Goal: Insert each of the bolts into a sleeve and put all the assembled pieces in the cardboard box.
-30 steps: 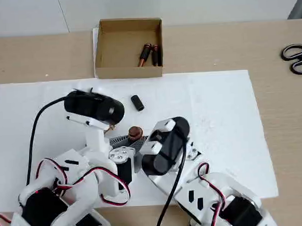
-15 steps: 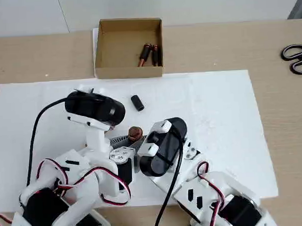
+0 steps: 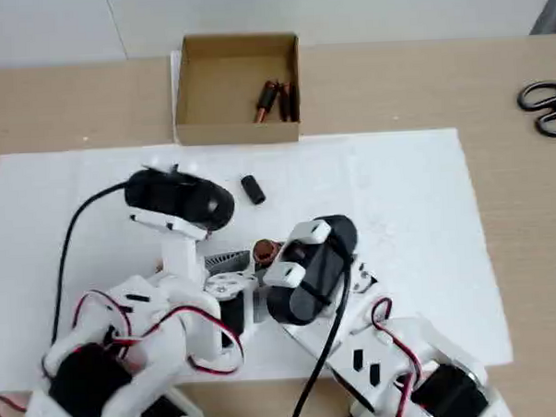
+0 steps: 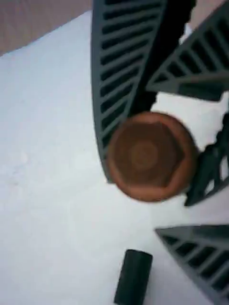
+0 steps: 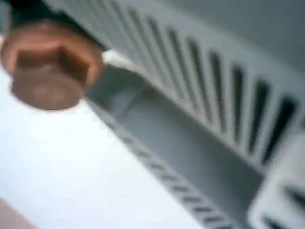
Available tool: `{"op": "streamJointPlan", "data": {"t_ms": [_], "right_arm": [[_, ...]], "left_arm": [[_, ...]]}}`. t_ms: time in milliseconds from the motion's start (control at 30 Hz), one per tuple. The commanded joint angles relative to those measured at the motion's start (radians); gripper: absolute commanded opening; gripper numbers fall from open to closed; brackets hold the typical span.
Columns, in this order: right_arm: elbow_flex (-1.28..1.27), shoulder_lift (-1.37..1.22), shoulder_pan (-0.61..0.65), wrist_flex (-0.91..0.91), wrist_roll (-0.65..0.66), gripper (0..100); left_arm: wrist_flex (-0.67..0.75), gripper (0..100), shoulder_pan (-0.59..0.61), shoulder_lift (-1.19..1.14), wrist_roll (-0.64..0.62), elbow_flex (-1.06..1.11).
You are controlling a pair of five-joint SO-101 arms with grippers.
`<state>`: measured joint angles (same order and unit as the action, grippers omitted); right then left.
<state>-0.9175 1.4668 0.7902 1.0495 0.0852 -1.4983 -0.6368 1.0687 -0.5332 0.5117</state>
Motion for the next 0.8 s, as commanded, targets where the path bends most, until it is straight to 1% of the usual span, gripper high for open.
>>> {"op": "streamJointPlan", "data": {"t_ms": [0, 167, 300, 433, 633, 767], "right_arm": [[0.037, 0.001, -0.012, -0.047, 0.009, 0.4], [0.015, 0.001, -0.012, -0.047, 0.009, 0.4], [0.009, 0.001, -0.012, -0.05, 0.009, 0.4], [0.009, 0.001, -0.013, -0.047, 0.009, 0.4], [-0.006, 0.001, -0.061, -0.048, 0.008, 0.4], [-0.006, 0.001, -0.065, -0.048, 0.008, 0.3]], "left_arm": [[0.002, 18, -0.005, -0.003, 0.008, -0.002], [0.02, 18, 0.002, -0.002, 0.008, -0.005], [0.031, 18, 0.005, -0.005, 0.006, -0.064], [0.052, 18, 0.048, -0.009, 0.008, -0.097], [0.058, 18, 0.06, -0.005, 0.006, -0.101], [0.066, 18, 0.06, -0.003, 0.006, -0.101]]}}
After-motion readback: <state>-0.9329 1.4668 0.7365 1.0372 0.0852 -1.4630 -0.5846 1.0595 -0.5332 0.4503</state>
